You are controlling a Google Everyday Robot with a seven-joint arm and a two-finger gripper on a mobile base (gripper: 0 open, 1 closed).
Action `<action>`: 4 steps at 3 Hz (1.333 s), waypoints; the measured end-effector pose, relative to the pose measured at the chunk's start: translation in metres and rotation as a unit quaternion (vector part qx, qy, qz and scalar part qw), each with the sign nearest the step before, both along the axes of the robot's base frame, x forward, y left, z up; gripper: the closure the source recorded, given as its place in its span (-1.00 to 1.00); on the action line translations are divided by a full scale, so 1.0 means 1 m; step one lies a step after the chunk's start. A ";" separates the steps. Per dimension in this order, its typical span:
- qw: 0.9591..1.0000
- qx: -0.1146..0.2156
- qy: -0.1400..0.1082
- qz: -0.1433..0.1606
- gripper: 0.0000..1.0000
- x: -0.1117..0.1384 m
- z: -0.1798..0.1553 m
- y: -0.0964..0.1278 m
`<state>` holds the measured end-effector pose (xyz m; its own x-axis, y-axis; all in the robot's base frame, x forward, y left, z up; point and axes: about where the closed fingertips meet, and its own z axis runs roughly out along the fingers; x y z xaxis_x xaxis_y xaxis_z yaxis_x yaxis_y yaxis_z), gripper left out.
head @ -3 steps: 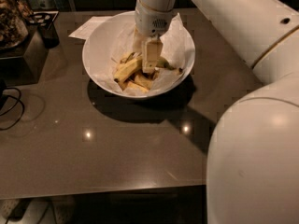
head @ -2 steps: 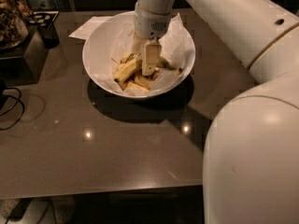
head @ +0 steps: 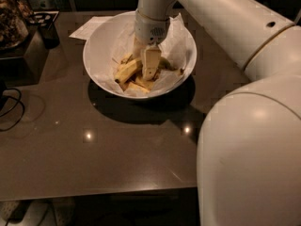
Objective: Pick banana from white bowl
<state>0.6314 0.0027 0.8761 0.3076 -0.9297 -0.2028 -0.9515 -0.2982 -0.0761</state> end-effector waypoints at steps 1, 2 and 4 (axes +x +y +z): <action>1.000 -0.001 0.005 -0.001 0.12 0.001 -0.004 0.000; 1.000 -0.001 0.005 -0.001 0.58 0.001 -0.001 0.000; 1.000 -0.001 0.005 -0.001 1.00 0.001 -0.001 -0.001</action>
Offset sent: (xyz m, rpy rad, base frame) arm -0.0215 -0.0214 -0.0059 -0.0452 0.0302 -0.0433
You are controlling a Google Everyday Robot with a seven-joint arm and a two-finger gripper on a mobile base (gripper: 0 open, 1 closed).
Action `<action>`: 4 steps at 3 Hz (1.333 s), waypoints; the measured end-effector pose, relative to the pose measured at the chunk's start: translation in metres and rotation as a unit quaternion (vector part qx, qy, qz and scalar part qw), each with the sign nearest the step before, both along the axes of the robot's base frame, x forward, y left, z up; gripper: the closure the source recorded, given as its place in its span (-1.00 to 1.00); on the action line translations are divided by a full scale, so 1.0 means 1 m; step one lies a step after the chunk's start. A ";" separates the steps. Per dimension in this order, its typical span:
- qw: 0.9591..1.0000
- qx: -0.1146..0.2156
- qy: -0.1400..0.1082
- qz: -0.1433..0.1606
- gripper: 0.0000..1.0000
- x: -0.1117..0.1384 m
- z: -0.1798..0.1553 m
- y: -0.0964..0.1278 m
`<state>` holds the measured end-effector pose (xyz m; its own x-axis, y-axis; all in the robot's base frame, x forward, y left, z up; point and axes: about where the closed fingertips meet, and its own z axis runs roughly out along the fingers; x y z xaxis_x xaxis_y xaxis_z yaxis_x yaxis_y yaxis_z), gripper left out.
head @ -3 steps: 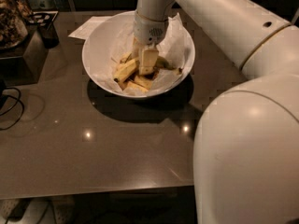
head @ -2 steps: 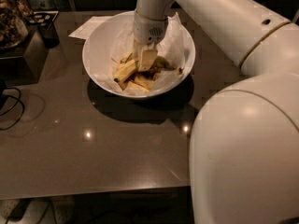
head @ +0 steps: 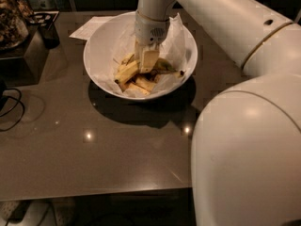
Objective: Pick banana from white bowl
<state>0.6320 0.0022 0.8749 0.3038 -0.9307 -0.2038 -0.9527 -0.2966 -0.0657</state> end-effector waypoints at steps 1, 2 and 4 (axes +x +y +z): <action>0.999 0.028 -0.017 -0.020 1.00 -0.002 0.017 -0.006; 0.997 0.052 -0.029 -0.045 1.00 -0.012 0.044 -0.016; 0.992 0.085 -0.047 -0.080 1.00 -0.039 0.072 -0.032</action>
Offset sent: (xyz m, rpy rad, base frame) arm -0.0339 -0.0367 0.0802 0.1399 -0.0581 -0.1504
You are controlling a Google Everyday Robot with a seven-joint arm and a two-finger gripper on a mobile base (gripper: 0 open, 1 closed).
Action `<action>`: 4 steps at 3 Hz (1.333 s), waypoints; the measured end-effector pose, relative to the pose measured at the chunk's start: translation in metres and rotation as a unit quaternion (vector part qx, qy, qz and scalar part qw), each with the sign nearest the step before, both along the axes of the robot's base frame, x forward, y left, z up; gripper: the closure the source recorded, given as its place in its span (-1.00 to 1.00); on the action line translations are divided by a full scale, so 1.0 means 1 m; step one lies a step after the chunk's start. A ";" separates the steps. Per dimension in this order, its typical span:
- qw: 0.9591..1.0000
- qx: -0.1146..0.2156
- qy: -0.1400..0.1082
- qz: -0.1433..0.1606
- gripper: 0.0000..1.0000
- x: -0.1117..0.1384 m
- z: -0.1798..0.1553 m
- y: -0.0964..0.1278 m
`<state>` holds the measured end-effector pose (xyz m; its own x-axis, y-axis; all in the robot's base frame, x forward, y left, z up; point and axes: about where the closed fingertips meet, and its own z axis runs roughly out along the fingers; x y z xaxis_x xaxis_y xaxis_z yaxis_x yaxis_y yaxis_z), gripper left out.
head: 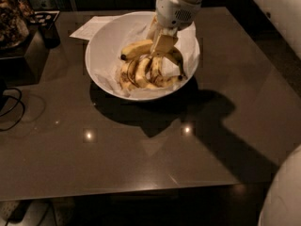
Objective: Pick banana from white bowl
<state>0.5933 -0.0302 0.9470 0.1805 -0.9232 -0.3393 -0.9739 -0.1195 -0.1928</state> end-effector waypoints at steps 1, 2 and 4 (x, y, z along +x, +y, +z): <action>1.000 -0.023 0.003 0.008 1.00 -0.006 0.005 0.007; 0.999 -0.049 0.002 0.019 1.00 -0.015 0.017 0.017; 0.997 -0.075 -0.009 0.034 1.00 -0.023 0.034 0.033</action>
Offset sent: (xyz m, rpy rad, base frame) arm -0.0363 0.0210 0.0302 -0.1914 0.0464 0.0739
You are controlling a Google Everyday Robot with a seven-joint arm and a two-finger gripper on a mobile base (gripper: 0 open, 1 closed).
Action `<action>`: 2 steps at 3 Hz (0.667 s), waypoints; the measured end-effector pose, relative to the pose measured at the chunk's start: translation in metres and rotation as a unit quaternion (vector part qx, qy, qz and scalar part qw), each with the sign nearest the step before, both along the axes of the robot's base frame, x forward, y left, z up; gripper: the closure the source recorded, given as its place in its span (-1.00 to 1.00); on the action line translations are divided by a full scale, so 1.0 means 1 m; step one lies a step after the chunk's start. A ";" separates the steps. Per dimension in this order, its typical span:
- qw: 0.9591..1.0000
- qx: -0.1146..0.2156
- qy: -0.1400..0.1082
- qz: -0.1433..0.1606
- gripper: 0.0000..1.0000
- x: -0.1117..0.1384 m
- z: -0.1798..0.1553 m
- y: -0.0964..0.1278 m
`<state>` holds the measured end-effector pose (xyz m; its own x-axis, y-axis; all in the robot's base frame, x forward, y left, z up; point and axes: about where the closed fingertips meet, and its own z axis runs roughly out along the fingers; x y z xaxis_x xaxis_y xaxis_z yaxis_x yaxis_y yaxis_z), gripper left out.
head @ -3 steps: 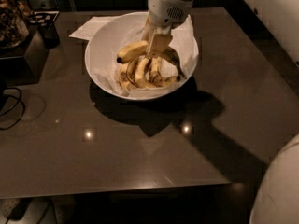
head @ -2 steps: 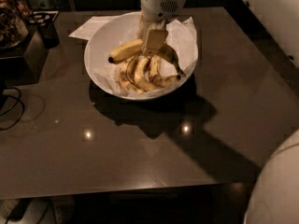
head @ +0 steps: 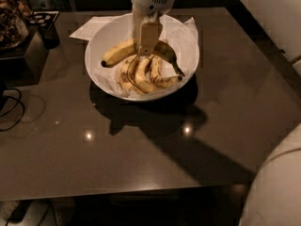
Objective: Pick banana from white bowl
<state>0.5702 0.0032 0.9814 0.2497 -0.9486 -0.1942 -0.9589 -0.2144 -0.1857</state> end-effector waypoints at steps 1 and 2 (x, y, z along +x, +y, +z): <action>1.000 0.012 -0.005 -0.014 1.00 -0.008 0.003 -0.002; 0.999 0.017 0.012 -0.041 1.00 -0.029 0.005 -0.009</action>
Offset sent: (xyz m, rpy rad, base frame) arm -0.0711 -0.0309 0.0043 0.0004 0.1320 -0.1489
